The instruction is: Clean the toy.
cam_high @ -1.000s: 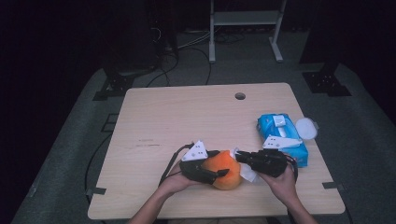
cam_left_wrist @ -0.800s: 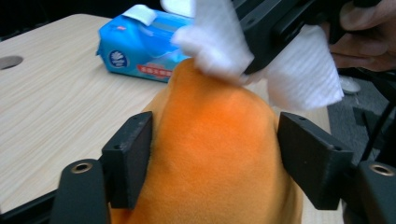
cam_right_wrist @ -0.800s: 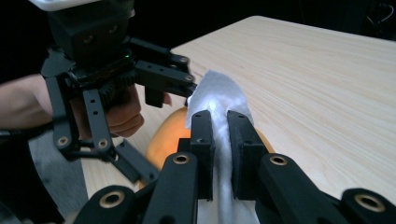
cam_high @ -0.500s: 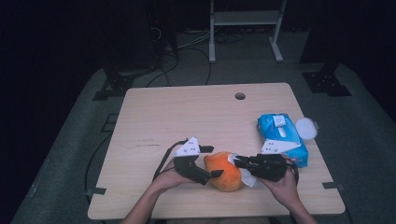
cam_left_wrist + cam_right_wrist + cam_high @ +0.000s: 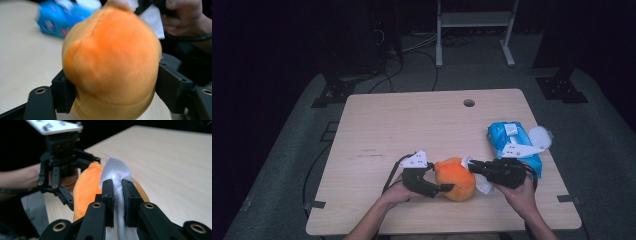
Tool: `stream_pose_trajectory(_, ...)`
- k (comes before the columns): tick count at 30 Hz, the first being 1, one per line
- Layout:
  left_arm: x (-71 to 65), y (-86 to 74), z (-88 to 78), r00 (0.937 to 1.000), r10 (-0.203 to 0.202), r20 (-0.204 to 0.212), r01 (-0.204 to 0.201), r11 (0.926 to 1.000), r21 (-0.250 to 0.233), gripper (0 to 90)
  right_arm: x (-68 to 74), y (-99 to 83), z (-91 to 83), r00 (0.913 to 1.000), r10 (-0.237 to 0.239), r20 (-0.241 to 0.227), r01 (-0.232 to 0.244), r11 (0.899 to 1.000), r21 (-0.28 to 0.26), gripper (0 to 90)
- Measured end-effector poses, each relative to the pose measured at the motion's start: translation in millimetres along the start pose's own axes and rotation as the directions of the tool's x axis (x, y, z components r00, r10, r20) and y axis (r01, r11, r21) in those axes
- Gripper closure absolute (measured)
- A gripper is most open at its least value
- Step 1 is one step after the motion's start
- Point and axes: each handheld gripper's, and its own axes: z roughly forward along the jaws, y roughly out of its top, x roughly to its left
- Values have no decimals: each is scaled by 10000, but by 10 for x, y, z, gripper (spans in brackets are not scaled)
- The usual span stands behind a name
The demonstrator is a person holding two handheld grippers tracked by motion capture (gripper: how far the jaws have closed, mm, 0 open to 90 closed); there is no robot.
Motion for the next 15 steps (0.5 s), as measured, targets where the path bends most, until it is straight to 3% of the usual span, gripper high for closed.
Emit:
stream_pose_trajectory(2, -15, 89, -89, 9994, 121, -313, -139, 9982, -584, 263, -7, 57, -11, 9999, -29, 107, 32, 9995, -318, 805)
stream_pose_trajectory(3, -23, 116, -129, 9973, 305, -661, -352, 9969, -707, 263, -17, 80, -9, 9998, -2, 222, 12, 9990, -449, 804)
stream_pose_trajectory(5, -13, 98, -134, 9932, 546, -1025, -589, 9975, -393, 258, -77, 78, 48, 9986, 25, 525, -1, 9990, -453, 803)
stream_pose_trajectory(8, 32, -63, -30, 9920, 519, -1149, -452, 9971, 606, 279, -195, -50, 206, 9953, 267, 930, -296, 9991, 298, 805)
stream_pose_trajectory(9, 38, -101, -18, 9933, 454, -1064, -413, 9984, 398, 295, -240, -124, 258, 9952, 457, 871, -505, 9973, 539, 807)
stream_pose_trajectory(10, 50, -112, -12, 9944, 168, -1046, -139, 9995, 284, 299, -252, -150, 268, 9956, 602, 724, -638, 9968, 481, 808)
stream_pose_trajectory(11, 53, -101, -15, 9939, 146, -1097, -110, 9994, 327, 303, -228, -146, 257, 9958, 583, 704, -615, 9971, 439, 809)
stream_pose_trajectory(12, 58, -84, -14, 9924, 85, -1230, -43, 9994, 346, 304, -198, -129, 248, 9967, 455, 679, -484, 9979, 427, 809)
stream_pose_trajectory(14, 59, -80, -2, 9917, -81, -1281, 123, 9994, 317, 304, -96, -87, 255, 9994, 337, 108, -339, 9992, 208, 809)
stream_pose_trajectory(15, 52, -82, 2, 9911, 54, -1330, 5, 9990, 438, 303, -17, -68, 285, 10000, 10, 22, -11, 9995, 319, 808)
